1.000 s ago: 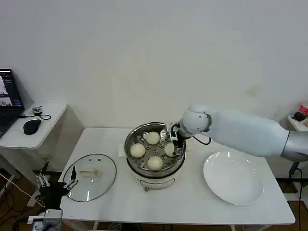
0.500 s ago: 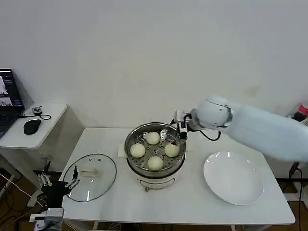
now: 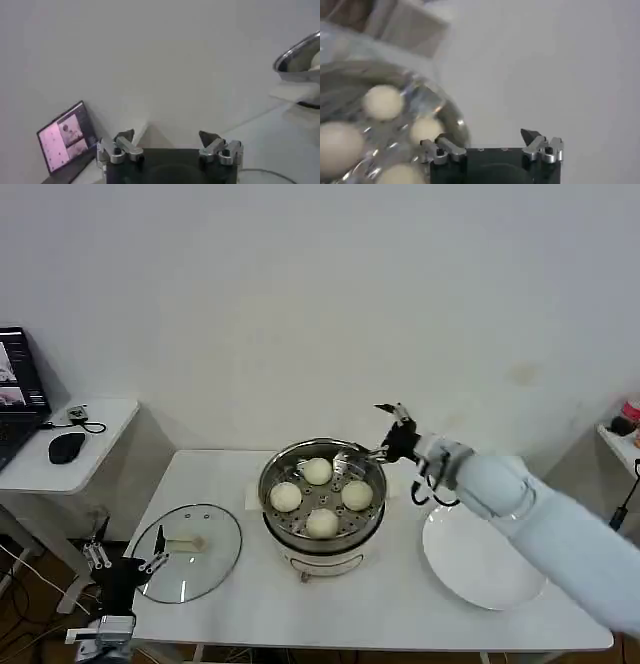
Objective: Take steamed baozi put them in steamer then cover it.
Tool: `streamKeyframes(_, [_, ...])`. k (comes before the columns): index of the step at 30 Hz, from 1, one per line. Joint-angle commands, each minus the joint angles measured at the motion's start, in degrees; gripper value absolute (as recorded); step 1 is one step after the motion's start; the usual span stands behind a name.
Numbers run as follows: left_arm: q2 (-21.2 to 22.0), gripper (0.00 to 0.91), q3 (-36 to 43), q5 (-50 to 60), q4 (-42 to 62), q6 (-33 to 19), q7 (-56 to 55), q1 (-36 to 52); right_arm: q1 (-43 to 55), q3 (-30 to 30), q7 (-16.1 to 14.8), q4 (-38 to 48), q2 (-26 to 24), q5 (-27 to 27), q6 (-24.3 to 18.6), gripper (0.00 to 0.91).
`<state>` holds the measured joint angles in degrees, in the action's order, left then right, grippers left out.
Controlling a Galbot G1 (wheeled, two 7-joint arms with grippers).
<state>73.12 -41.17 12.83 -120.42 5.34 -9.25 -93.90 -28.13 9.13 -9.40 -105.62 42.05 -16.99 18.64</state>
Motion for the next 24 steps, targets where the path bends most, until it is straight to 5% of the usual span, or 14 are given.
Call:
streamKeyframes(1, [-1.05, 0.907, -0.37, 10.85, 2.60, -3.05, 1.13, -0.85, -49.93, -54.74, 0.71, -6.80, 20.84, 5.71, -15.48, 0.907])
streamKeyframes(6, [-2.25, 0.907, -1.31, 26.93, 6.00, -5.00, 3.47, -1.83, -59.09, -62.49, -2.47, -10.70, 28.89, 3.73, -17.17, 0.907])
streamKeyframes(15, [-5.35, 0.907, -4.10, 48.42, 16.65, -12.67, -0.20, -2.81, -66.05, -70.22, -2.65, -12.29, 30.81, 1.81, -19.49, 0.907])
streamKeyframes(24, [-6.10, 0.907, 0.81, 56.99, 22.48, -13.20, -1.14, 1.79, -65.85, -70.80, -1.10, -11.24, 32.13, 2.35, -20.02, 0.907])
